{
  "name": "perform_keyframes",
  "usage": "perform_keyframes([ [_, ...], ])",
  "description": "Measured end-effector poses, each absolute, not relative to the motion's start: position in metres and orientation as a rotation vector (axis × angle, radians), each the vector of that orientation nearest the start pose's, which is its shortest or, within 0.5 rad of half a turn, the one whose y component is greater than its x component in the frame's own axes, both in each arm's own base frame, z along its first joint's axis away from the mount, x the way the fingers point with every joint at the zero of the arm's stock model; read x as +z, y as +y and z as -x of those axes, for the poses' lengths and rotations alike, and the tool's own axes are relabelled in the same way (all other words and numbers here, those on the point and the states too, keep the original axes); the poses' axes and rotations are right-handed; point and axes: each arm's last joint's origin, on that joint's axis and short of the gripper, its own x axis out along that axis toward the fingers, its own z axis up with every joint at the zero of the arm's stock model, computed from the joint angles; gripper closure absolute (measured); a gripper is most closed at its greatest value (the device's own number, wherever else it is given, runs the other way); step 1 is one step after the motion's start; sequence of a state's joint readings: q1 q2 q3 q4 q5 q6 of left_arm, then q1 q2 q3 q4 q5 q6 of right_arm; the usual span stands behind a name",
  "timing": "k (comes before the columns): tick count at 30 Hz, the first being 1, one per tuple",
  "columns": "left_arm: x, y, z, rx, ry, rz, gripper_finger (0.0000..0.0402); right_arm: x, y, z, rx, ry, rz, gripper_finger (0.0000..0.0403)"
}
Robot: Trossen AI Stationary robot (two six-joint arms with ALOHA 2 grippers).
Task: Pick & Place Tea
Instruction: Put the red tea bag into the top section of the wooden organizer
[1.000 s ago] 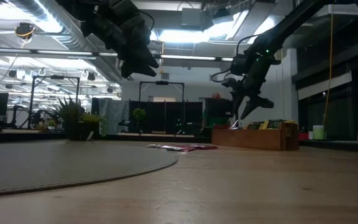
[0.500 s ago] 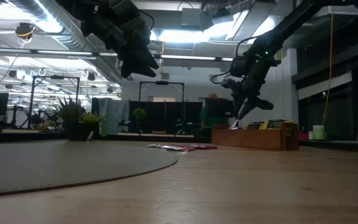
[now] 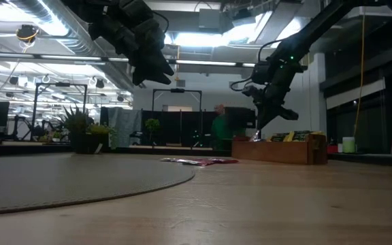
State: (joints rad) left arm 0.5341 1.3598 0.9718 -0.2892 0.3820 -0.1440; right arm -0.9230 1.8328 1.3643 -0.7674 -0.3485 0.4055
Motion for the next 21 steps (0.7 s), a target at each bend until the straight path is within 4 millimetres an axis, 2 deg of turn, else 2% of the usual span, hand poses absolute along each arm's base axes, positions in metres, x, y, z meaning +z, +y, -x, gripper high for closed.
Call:
perform_keyframes([
  [4, 0.265, 0.137, -0.253, 0.191, 0.598, 0.439, 0.0245, 0.215, -0.284, -0.227, -0.709, 0.916, -1.072, 0.0399],
  [14, 0.265, 0.137, -0.253, 0.195, 0.597, 0.448, 0.0245, 0.242, -0.273, -0.226, -0.743, 0.881, -0.930, 0.0400],
  [21, 0.265, 0.137, -0.253, 0.203, 0.596, 0.463, 0.0245, 0.220, -0.257, -0.233, -0.777, 0.836, -0.891, 0.0401],
])
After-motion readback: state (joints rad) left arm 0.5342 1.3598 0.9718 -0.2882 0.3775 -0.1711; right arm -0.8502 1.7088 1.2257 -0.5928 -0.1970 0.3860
